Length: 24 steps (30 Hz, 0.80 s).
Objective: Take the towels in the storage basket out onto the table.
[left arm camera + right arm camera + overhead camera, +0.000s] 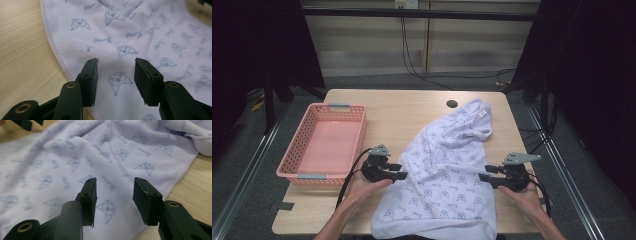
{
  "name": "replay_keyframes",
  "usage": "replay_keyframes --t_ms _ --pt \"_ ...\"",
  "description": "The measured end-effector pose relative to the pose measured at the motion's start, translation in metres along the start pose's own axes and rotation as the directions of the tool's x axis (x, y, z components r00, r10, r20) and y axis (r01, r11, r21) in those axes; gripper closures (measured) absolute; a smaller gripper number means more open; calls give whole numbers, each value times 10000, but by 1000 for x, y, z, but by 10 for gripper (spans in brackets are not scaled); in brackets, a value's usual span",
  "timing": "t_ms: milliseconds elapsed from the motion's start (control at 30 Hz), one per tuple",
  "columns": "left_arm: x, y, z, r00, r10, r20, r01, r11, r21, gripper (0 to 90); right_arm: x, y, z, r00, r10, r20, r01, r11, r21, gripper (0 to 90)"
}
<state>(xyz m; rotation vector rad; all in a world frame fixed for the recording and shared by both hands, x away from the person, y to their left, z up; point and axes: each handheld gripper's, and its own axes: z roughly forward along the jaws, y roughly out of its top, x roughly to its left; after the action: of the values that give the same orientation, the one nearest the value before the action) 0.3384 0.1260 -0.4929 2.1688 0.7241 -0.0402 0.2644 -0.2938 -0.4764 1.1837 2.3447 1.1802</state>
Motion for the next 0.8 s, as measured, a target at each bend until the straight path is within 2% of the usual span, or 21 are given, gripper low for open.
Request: replay_keyframes --t_ms 33,67,133,200,300,333,367,400,433,500,567,600,633,667,700,733,767,800 --pt "2 -1 5 10000 18 17 -19 9999 99 563 -1 1 6 10000 -27 -31 27 9999 144 540" --pt "3 -2 8 10000 67 72 -69 9996 274 627 -2 2 12 9999 -99 -22 100 9996 267 540" --pt "1 -4 8 9999 162 -54 -160 9994 300 723 -1 2 20 9997 -232 122 226 9986 479 547" --pt "-2 -7 4 9986 509 -173 -499 9974 518 860 -1 1 24 9996 -234 173 225 9983 539 601" --pt "-12 -17 -4 9982 568 -168 -556 9963 658 886 2 -2 21 9998 -198 -94 204 9973 702 745" --pt "-16 -20 -7 9985 545 -43 -541 9960 711 887 4 -4 19 9996 -204 -214 219 9971 728 794" --pt "-20 -24 -11 9971 755 -78 -746 9937 834 888 6 -6 17 9991 -253 -329 279 9963 811 840" --pt "-25 -28 -14 9968 787 -107 -775 9935 837 888 10 -8 15 9986 -269 -453 309 9955 898 877" --pt "-30 -32 -18 9972 750 -31 -744 9931 912 889 13 -11 12 9984 -342 -457 385 9945 973 900" --pt "-39 -40 -24 9956 936 27 -934 9908 980 888 17 -14 7 9979 -426 -484 471 9943 959 900" --pt "-43 -45 -29 9974 655 310 -685 9916 1101 887 17 -14 3 9982 -479 -357 503 9963 697 782" --pt "-45 -48 -31 9976 544 424 -589 9919 1123 887 14 -12 2 9992 -364 -157 372 9978 555 725" --pt "-49 -51 -33 9962 689 538 -752 9891 1266 887 11 -9 3 9996 -273 -11 274 9987 433 683" --pt "-53 -54 -36 9966 561 604 -638 9889 1338 887 7 -7 4 9998 -192 7 192 9994 295 631" --pt "-61 -62 -42 9943 543 921 -675 9868 1475 887 4 -5 6 9999 -84 99 81 9996 270 586" --pt "-61 -62 -42 9943 543 921 -675 9868 1475 887 4 -5 6 9999 -84 99 81 9996 270 586" --pt "-64 -64 -45 9925 638 1041 -806 9828 1660 887 -1 -3 13 9999 -52 99 48 9991 420 550" --pt "-67 -65 -46 9917 749 1043 -905 9839 1539 886 -1 -3 17 9999 -91 60 88 9985 533 530"
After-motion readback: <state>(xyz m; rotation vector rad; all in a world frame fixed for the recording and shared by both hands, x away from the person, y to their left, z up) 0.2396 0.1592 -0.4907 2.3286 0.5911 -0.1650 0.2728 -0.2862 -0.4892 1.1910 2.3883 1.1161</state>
